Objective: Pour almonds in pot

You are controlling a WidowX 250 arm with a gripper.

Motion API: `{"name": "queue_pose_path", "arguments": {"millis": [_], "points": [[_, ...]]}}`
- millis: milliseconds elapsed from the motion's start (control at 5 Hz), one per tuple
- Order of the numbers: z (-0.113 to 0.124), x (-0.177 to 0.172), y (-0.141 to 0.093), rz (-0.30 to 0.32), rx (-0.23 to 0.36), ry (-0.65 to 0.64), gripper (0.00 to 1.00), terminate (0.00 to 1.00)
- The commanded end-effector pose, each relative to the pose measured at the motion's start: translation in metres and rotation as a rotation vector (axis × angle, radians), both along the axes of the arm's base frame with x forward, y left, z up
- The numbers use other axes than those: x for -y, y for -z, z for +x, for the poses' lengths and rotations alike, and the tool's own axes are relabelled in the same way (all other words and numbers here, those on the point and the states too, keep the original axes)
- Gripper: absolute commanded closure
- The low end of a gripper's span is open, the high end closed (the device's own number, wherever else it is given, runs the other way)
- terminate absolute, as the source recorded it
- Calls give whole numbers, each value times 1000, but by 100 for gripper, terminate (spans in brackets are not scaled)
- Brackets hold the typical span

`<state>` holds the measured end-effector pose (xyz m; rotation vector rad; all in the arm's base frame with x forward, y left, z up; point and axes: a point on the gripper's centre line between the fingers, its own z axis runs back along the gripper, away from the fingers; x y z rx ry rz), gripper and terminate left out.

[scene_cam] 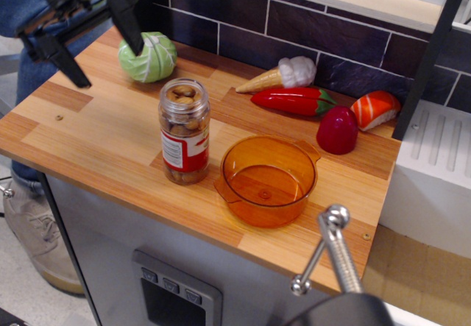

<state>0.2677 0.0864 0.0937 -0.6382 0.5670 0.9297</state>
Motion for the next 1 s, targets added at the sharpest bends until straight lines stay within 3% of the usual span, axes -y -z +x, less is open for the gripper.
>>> {"name": "queue_pose_path", "arguments": {"millis": [0, 200, 400, 800], "points": [[9, -5, 16, 7, -148, -149, 0, 0], [24, 3, 25, -14, -202, -191, 0, 0], [28, 20, 37, 15, -216, -163, 0, 0], [18, 53, 44, 50, -262, -95, 0, 0]]}}
